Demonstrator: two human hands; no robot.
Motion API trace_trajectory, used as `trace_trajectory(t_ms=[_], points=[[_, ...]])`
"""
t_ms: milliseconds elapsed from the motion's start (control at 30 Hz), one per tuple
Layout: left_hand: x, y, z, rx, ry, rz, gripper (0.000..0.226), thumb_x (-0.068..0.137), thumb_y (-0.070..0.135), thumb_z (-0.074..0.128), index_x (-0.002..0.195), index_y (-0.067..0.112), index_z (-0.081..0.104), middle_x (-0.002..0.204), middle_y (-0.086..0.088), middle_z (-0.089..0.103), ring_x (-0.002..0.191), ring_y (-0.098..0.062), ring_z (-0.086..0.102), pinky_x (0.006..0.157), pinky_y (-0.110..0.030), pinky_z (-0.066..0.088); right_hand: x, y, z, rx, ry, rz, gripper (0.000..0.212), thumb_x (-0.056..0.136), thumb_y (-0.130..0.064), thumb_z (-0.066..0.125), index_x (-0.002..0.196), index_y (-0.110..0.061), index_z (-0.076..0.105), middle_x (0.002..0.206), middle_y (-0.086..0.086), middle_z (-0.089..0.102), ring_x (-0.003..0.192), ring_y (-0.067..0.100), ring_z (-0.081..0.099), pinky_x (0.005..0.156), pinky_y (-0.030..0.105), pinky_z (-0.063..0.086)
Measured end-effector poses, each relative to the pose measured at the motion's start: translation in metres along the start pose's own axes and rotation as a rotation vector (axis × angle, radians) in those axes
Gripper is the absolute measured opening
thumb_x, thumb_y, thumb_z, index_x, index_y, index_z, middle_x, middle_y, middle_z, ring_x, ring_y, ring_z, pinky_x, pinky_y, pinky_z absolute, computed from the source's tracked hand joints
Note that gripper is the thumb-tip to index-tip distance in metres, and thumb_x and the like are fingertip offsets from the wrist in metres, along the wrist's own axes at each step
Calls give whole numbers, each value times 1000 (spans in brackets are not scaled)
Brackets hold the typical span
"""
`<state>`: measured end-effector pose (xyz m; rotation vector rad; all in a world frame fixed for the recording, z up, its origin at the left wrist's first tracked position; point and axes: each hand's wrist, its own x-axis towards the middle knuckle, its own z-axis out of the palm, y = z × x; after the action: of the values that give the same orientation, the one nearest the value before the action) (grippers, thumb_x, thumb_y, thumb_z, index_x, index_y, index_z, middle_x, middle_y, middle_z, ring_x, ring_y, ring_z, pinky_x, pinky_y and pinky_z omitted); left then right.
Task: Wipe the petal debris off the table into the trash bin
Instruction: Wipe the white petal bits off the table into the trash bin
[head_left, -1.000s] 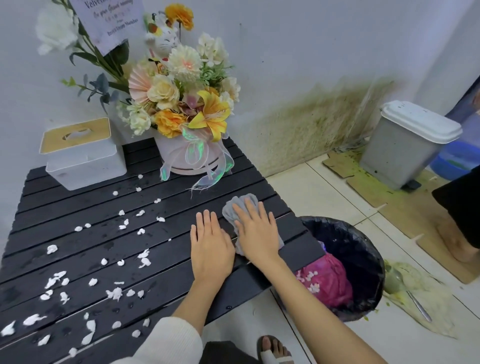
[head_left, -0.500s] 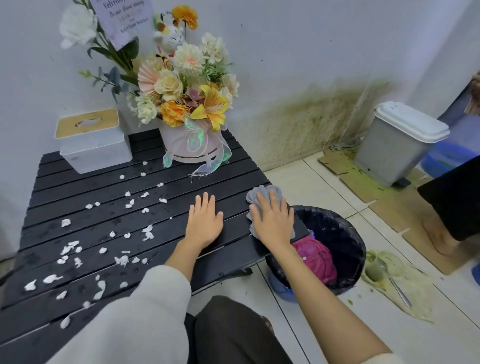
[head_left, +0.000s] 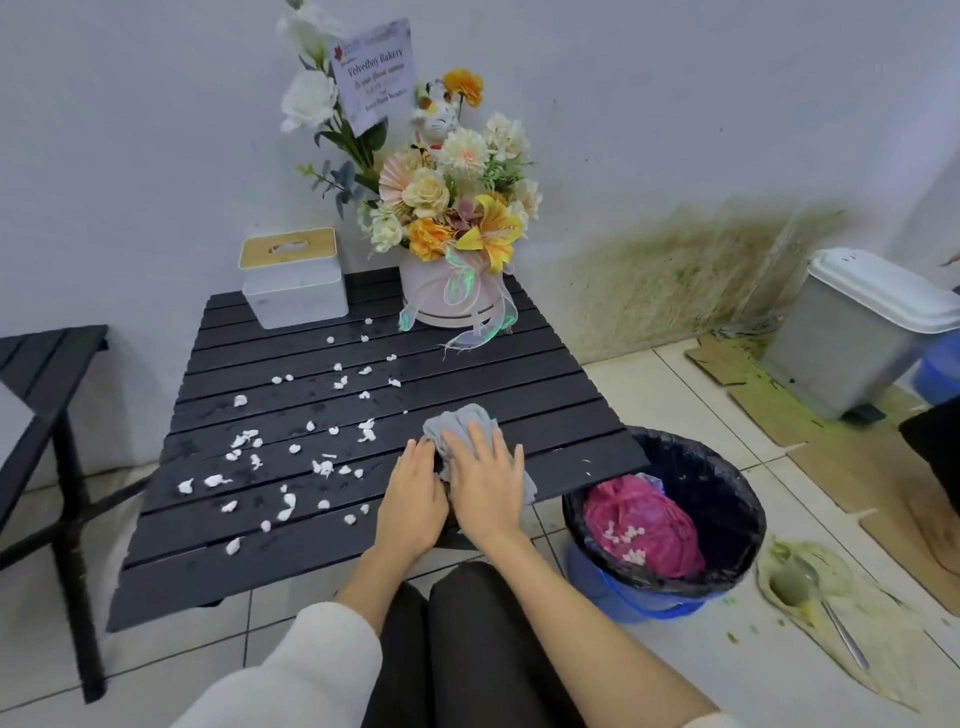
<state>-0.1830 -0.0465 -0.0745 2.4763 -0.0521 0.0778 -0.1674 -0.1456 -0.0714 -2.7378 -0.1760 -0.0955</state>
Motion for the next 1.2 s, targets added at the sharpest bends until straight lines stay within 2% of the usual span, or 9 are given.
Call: trace_trajectory(t_ms=[133,267,500,633,767,900,967,1067,1200], points=[[-4,-9,8,311,32,62,58,89,25,17,136,3,42,144,-12,41,137,-24,34,112,-33,25,4,40,-7,-43,129,67,36,77,-20,67,112,-31,64,125,2,63,109,32,62,90,55,47],[2,-10,15,443,58,55,57,84,23,24,130,3,51,135,-12,52,128,-26,47,104,-39,41,20,106,-25,-47,199,252,45,91,-13,50,134,-29,47,148,2,39,136,31,34,112,50,20],[2,-6,14,489,69,55,59,85,24,20,133,4,47,139,-12,48,132,-27,42,107,-41,37,41,155,-55,234,358,519,38,96,-10,37,130,-21,51,135,10,51,113,38,49,79,41,44],[2,-6,14,494,72,49,58,85,24,19,134,5,46,140,-10,47,132,-26,41,108,-39,35,56,174,-77,511,353,770,36,99,-14,35,129,-21,54,132,12,55,115,36,52,87,42,43],[2,-6,15,464,73,48,57,86,24,20,134,7,46,141,-9,47,133,-25,40,108,-39,35,51,158,-86,516,539,642,35,99,-14,35,128,-20,54,134,5,53,117,31,52,88,39,41],[1,-4,12,380,71,67,50,96,21,25,145,12,24,155,-3,21,144,-18,13,118,-32,12,41,98,-79,535,614,406,37,96,-9,40,127,-24,55,138,1,50,125,23,47,95,38,40],[0,-1,7,227,97,39,46,96,15,31,143,13,32,153,-2,26,142,-17,18,116,-29,15,36,54,-65,514,559,243,41,92,-6,40,126,-22,56,137,2,51,125,24,47,98,38,40],[0,2,-11,-62,171,-90,41,88,3,40,123,18,53,125,-2,56,119,-18,49,98,-29,39,24,-4,-24,388,307,-3,47,84,-15,33,125,-18,56,136,8,52,122,31,48,101,47,40],[-7,-14,-54,-89,320,-106,35,83,0,42,103,20,63,98,4,62,97,-15,57,83,-34,48,13,-12,23,62,188,-116,33,84,-17,58,116,-24,62,129,6,59,119,35,53,98,53,43]])
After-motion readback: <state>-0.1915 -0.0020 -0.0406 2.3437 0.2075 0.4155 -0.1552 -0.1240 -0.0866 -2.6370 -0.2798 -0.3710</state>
